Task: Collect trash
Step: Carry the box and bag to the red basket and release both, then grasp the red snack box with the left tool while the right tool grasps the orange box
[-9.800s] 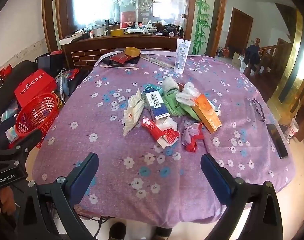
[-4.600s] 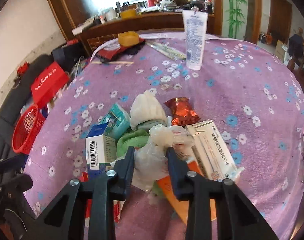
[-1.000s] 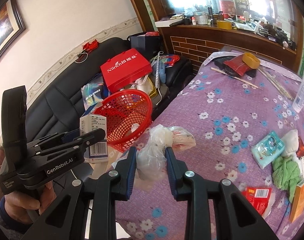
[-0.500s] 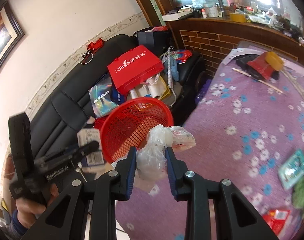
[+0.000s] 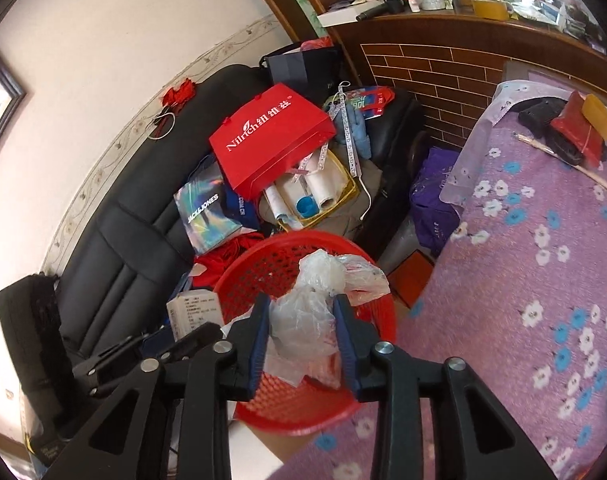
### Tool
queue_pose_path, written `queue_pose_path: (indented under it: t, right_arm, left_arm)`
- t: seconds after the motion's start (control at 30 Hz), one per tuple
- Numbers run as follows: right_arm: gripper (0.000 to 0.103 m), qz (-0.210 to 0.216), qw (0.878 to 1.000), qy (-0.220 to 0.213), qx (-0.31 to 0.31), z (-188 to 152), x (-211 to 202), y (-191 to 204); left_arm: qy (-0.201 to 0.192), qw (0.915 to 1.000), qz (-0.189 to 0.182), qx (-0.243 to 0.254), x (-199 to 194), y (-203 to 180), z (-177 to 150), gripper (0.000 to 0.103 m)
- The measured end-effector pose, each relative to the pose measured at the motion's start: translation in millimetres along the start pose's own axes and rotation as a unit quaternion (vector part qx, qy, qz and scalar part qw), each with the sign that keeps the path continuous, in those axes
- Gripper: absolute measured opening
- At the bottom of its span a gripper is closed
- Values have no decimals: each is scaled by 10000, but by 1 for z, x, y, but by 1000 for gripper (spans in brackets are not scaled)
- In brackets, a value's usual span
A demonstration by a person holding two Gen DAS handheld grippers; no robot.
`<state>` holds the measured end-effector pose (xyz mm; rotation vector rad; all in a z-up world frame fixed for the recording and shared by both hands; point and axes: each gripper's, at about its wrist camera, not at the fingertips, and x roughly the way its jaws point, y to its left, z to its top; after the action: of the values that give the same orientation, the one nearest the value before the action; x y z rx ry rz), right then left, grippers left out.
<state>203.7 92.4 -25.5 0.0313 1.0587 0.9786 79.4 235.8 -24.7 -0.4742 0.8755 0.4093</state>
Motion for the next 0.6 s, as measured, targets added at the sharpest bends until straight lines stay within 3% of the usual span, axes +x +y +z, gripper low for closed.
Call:
queue_pose_path:
  t: [0.07, 0.3, 0.6]
  right_arm:
    - [55, 38, 9999, -54, 76, 2, -2, -1]
    - [56, 91, 9993, -188, 302, -7, -22, -10]
    - [59, -218, 9978, -235, 572, -64, -67, -46]
  left_arm:
    - [-79, 9999, 10, -85, -3, 5, 2, 60]
    - [-145, 9999, -78, -35, -13, 1, -2, 60]
    - [189, 9967, -446, 649, -14, -64, -42, 62]
